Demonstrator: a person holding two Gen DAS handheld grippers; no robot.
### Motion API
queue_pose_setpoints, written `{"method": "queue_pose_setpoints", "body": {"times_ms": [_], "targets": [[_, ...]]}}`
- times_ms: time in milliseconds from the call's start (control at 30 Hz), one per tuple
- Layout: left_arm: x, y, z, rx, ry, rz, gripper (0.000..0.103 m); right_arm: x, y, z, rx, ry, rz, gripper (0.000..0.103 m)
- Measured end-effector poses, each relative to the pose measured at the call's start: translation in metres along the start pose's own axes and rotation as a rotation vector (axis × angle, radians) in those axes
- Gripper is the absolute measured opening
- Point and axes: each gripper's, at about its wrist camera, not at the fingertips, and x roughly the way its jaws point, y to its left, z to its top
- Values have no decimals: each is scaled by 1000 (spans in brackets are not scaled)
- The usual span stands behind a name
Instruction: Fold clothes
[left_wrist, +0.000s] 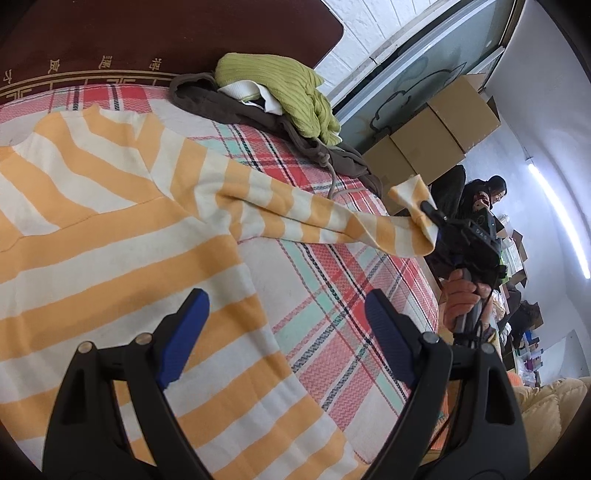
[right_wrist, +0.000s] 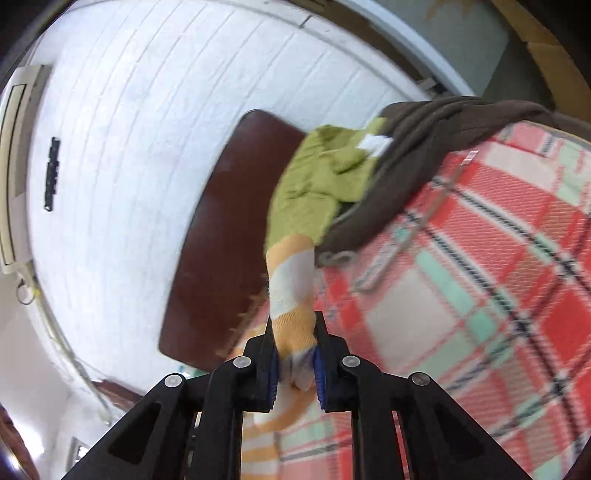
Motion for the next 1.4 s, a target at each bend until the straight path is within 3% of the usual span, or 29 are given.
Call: {"method": "queue_pose_setpoints", "body": {"times_ms": [267,467,567,667,833,900,967,1133,1267,1400], "targets": [[-34,6,-13,-28,-69,-44,87,77,110,-1,-29,65,244,15],[-90,24,-33,-56,-173,-41,87,148,213,-38,-179,151,397,18],[-120,42,-47,-84,-224,-16,87,198,243,-77,-256,248,373,18],[-147,64,-63,-128,-264,16,87,246,247,-128,-320,362,300,18],[-175,98,-88,-199,-288,71,87,313,219,-211,-402,564,141,23],[-182,107,-97,-218,-291,82,87,330,201,-234,-391,641,97,32],[-187,114,-106,-230,-296,79,87,336,187,-249,-399,694,73,32],[-196,128,-117,-255,-306,62,87,317,182,-262,-564,760,22,37],[-195,134,-117,-254,-300,44,87,290,191,-249,-736,701,-65,38],[-192,136,-113,-255,-300,31,87,299,209,-247,-870,672,-106,41]]}}
